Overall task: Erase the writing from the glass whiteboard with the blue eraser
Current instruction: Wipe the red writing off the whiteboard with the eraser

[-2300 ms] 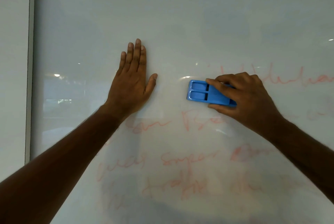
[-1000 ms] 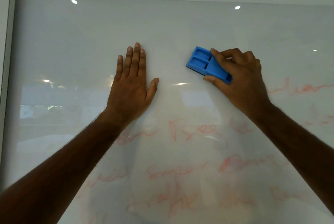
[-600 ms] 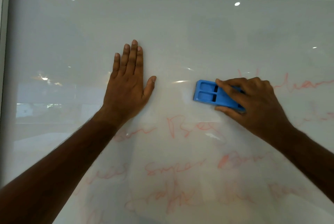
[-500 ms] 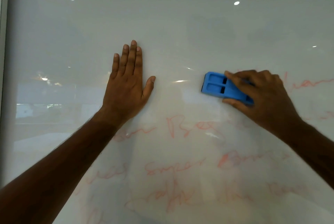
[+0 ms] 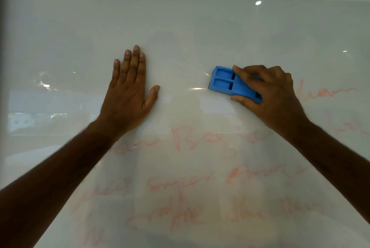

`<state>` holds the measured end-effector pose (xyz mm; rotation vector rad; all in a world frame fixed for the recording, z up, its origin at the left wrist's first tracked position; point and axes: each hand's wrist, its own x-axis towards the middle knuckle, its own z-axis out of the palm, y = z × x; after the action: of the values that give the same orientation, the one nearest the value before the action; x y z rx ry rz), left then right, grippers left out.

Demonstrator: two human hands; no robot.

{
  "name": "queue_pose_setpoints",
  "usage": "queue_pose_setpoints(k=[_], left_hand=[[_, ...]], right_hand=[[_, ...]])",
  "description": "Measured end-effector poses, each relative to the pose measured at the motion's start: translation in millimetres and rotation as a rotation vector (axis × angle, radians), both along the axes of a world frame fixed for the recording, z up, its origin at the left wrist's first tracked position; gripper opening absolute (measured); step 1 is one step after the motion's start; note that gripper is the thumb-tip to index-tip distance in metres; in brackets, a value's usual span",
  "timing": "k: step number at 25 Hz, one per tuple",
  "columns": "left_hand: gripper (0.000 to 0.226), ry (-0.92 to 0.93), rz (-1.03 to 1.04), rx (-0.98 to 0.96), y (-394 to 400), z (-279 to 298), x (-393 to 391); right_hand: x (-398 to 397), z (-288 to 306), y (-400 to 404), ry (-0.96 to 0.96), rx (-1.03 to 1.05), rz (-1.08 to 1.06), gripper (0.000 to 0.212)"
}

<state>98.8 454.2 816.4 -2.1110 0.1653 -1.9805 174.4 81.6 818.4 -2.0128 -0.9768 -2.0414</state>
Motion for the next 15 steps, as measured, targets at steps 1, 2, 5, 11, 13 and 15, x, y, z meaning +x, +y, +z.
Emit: queue_pose_setpoints(k=[1,2,5,11,13,15], left_hand=[[0.084,0.003,-0.002,-0.002,0.3,-0.4,-0.9],[0.084,0.006,-0.003,-0.003,-0.9,-1.6,-0.6],[0.085,0.011,-0.005,-0.002,-2.5,-6.6,-1.2],[0.088,0.034,0.013,-0.016,-16.7,-12.0,1.5],[0.089,0.011,0.030,-0.027,-23.9,-10.7,4.3],[0.089,0.009,0.030,-0.023,-32.1,-6.1,8.1]], right_hand=[[1.2,-9.8,-3.6,-0.004,-0.026,-0.007,0.069],[3.0,-18.5,-10.5,-0.010,-0.054,-0.021,0.069],[6.9,-27.4,-33.0,-0.041,-0.116,-0.079,0.069],[12.5,0.1,-53.6,-0.023,0.014,-0.101,0.072],[12.1,13.6,-43.7,-0.003,0.066,-0.060,0.070],[10.9,22.4,-30.7,0.001,0.115,-0.027,0.068]])
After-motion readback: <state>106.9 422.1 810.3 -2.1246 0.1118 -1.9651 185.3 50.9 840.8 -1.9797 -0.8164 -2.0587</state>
